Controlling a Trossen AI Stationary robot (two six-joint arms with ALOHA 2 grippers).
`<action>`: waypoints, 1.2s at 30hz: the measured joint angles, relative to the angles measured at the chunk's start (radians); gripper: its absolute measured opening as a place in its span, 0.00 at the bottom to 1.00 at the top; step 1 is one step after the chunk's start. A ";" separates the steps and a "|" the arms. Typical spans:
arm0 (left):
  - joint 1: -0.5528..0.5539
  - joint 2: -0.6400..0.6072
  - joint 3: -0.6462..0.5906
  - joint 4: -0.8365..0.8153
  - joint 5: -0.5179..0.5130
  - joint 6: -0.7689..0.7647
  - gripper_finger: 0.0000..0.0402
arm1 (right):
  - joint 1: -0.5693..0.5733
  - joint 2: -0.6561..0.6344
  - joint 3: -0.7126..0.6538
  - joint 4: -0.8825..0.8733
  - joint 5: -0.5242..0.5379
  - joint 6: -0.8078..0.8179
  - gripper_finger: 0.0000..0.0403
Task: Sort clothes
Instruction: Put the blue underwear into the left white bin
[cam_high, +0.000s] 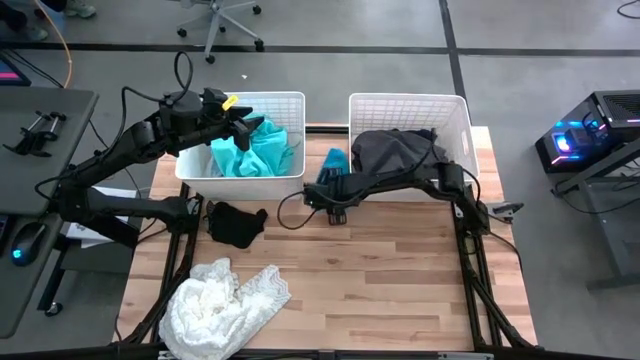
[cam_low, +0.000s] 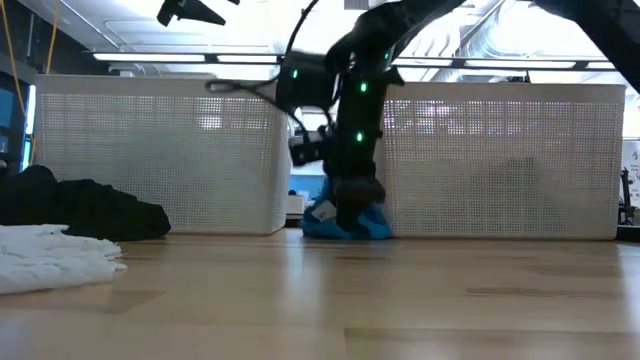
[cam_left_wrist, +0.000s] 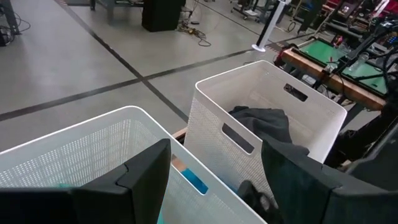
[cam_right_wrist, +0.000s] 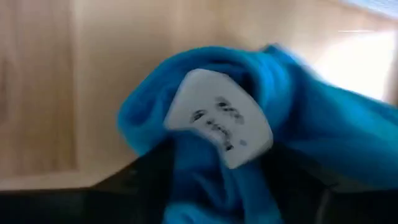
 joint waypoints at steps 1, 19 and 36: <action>0.000 0.000 0.000 0.000 0.000 0.000 0.59 | -0.003 0.013 0.002 0.006 -0.028 -0.008 0.52; 0.000 0.000 0.000 0.024 0.000 0.041 0.59 | -0.072 -0.362 0.089 -0.127 -0.474 0.018 0.02; 0.000 0.000 0.000 0.098 0.000 0.107 0.59 | -0.089 -0.234 0.103 -0.088 -0.394 -0.026 0.24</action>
